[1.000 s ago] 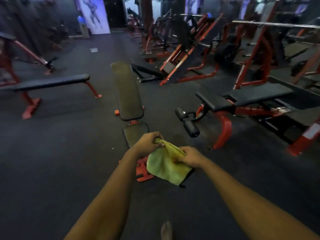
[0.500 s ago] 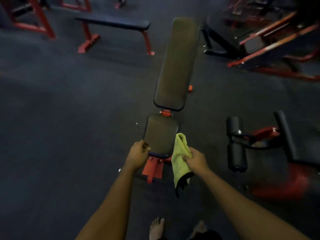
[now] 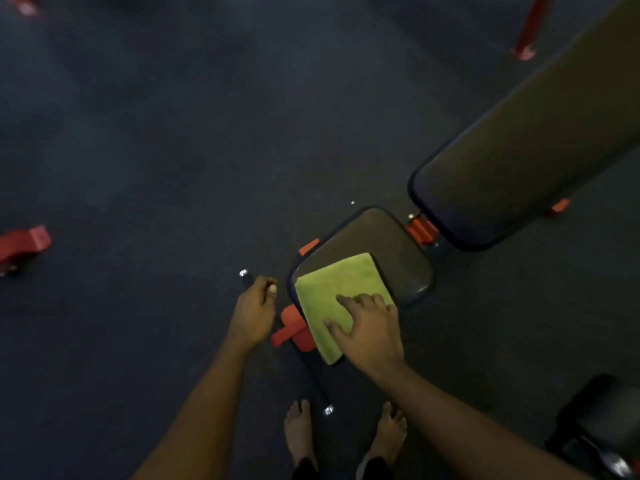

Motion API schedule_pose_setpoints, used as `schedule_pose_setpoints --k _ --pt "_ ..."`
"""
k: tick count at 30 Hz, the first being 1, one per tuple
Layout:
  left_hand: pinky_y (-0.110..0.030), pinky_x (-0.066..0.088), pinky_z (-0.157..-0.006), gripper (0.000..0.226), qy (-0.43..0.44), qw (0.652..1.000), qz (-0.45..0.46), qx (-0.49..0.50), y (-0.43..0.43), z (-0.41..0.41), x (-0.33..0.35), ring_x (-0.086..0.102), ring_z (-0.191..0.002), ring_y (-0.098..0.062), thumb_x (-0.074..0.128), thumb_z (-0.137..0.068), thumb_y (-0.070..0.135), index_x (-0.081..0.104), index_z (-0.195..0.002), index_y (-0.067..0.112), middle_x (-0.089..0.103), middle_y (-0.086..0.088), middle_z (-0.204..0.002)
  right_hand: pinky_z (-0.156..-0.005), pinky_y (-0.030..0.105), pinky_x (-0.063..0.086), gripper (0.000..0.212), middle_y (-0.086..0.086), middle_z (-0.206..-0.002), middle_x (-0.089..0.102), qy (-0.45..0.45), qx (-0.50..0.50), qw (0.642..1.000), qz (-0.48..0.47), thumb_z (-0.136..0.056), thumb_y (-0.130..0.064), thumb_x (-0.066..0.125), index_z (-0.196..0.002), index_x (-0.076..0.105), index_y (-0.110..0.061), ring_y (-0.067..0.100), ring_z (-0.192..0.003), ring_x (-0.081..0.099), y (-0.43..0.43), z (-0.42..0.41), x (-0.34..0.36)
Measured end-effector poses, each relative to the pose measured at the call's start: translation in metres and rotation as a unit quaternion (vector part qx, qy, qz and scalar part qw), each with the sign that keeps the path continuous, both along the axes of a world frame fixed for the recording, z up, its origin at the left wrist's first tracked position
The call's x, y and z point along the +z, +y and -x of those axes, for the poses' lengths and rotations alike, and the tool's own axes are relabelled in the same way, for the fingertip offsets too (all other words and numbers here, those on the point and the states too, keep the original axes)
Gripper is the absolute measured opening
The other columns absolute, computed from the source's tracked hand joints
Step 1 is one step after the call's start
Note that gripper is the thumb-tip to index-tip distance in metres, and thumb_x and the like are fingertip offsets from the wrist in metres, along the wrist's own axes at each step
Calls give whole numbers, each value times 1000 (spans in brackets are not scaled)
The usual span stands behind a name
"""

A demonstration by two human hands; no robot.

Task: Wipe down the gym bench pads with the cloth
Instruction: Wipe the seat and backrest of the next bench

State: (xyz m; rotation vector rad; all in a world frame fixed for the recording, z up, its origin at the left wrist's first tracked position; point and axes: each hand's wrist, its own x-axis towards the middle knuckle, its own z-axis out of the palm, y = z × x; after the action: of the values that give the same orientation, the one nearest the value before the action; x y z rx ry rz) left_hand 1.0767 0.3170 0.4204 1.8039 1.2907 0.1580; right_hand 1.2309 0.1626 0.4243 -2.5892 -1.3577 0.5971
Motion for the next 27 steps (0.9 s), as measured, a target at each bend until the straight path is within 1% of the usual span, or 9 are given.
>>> schedule_pose_setpoints --k 2,4,5,9,15,18,22,25,27 --pt "-32 44 -71 24 0 1000 8 12 -1 1 -19 61 -82 -23 44 -105 19 62 -116 8 66 -9 -93 -110 63 25 84 5 -167 23 -13 54 998 35 -79 -78 47 -155 29 -48 32 -152 20 10 -10 -27" --pt "-32 46 -76 26 -5 999 6 31 -4 1 -57 62 -90 -22 43 -105 20 61 -119 9 66 -8 -99 -112 74 6 96 -5 -170 -17 -16 103 993 55 -78 -88 41 -157 -2 -53 32 -156 -13 20 -14 -74" --pt "-31 45 -77 27 -16 999 3 39 -3 1 -72 61 -92 -21 42 -106 21 61 -120 10 66 -7 -101 -112 76 4 96 -6 -169 -20 -36 109 993 41 -78 -90 37 -156 -6 -53 33 -155 -14 21 -12 -91" --pt "-36 50 -86 28 -70 995 -7 74 -6 4 -107 63 -98 -19 40 -106 22 62 -122 15 68 -6 -107 -111 77 8 88 -1 -171 -10 -102 94 990 -10 -84 -88 33 -157 0 -52 39 -156 -5 17 6 -112" --pt "-33 51 -98 28 -170 973 17 155 -2 4 -127 64 -110 -6 38 -107 25 62 -122 20 68 5 -120 -108 80 8 70 3 -170 11 -135 127 983 -9 -93 -77 25 -157 17 -50 41 -155 -1 121 -12 -113" --pt "-40 50 -101 29 -204 962 71 167 1 0 -128 65 -110 -5 37 -106 33 64 -113 27 69 6 -117 -114 73 13 62 -3 -171 8 -134 118 983 -45 -99 -66 31 -157 19 -50 33 -157 3 82 -7 -113" --pt "-41 51 -98 37 -237 942 166 169 8 -1 -119 67 -109 -12 33 -104 44 63 -113 25 71 2 -114 -111 73 18 72 -3 -171 1 -132 173 976 -27 -92 -61 42 -158 13 -51 32 -157 3 0 19 -106" --pt "-39 51 -94 43 -237 942 156 180 16 6 -120 68 -108 -17 32 -99 57 62 -114 29 73 -1 -111 -111 76 11 68 -3 -172 0 -140 177 974 -22 -94 -65 38 -157 14 -52 34 -157 -1 61 14 -116" --pt "-41 51 -95 41 -228 946 114 201 18 13 -127 69 -106 -15 33 -97 58 62 -113 33 73 1 -110 -111 77 6 61 -2 -171 5 -145 180 973 3 -97 -65 32 -155 26 -49 34 -157 -1 132 9 -121"
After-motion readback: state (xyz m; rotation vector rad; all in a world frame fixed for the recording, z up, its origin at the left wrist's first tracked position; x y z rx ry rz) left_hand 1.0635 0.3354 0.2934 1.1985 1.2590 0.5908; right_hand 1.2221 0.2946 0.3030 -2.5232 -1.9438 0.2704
